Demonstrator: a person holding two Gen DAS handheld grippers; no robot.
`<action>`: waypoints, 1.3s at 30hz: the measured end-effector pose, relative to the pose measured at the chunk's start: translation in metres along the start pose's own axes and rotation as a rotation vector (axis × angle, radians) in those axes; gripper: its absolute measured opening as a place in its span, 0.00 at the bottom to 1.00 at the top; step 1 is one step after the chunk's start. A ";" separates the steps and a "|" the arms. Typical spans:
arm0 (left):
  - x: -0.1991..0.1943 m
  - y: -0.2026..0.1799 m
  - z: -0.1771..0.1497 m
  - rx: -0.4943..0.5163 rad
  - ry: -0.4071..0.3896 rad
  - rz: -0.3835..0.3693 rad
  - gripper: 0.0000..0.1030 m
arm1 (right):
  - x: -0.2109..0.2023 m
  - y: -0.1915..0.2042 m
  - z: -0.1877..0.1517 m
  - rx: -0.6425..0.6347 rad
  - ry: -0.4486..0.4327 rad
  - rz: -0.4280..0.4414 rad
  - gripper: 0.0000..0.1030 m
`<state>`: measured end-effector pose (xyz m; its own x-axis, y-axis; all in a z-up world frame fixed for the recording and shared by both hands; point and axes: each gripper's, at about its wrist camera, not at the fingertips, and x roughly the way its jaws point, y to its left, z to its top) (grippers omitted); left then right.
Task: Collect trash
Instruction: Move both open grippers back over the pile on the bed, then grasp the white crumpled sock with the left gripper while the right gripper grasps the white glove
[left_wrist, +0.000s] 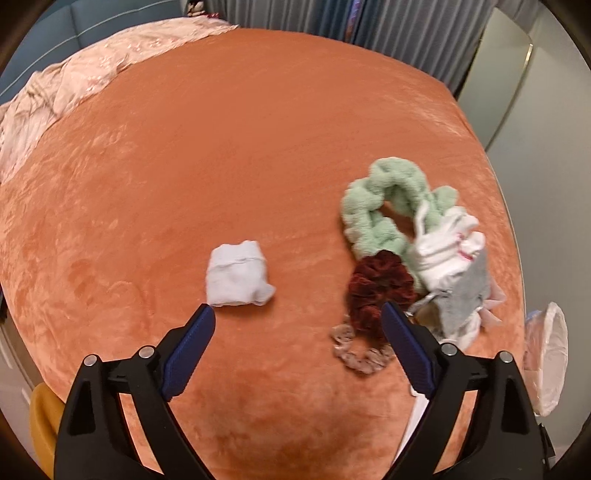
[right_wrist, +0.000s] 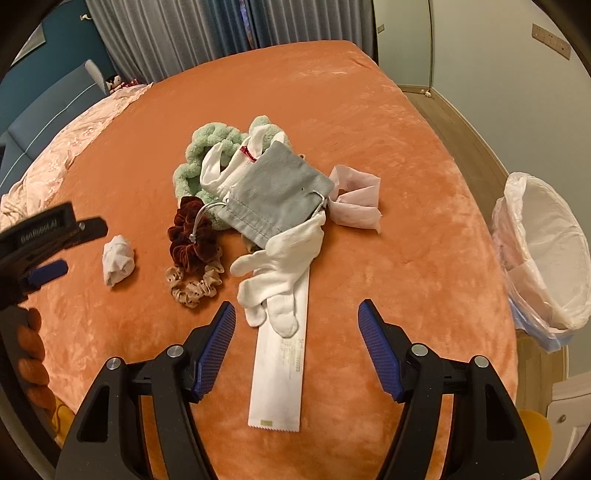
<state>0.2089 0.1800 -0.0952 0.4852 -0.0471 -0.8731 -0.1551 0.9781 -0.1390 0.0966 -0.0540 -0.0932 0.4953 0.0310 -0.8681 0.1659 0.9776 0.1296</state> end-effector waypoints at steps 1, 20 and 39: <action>0.006 0.005 0.001 -0.012 0.013 0.004 0.85 | 0.003 0.001 0.002 0.004 0.002 -0.002 0.64; 0.094 0.059 0.027 -0.174 0.209 -0.037 0.51 | 0.072 0.017 0.042 0.063 0.051 -0.013 0.53; 0.013 -0.021 0.033 0.006 0.037 -0.090 0.20 | 0.041 -0.024 0.047 0.141 0.002 0.084 0.05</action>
<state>0.2466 0.1658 -0.0888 0.4647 -0.1418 -0.8740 -0.1075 0.9707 -0.2147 0.1533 -0.0857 -0.1097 0.5109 0.1121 -0.8523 0.2422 0.9326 0.2678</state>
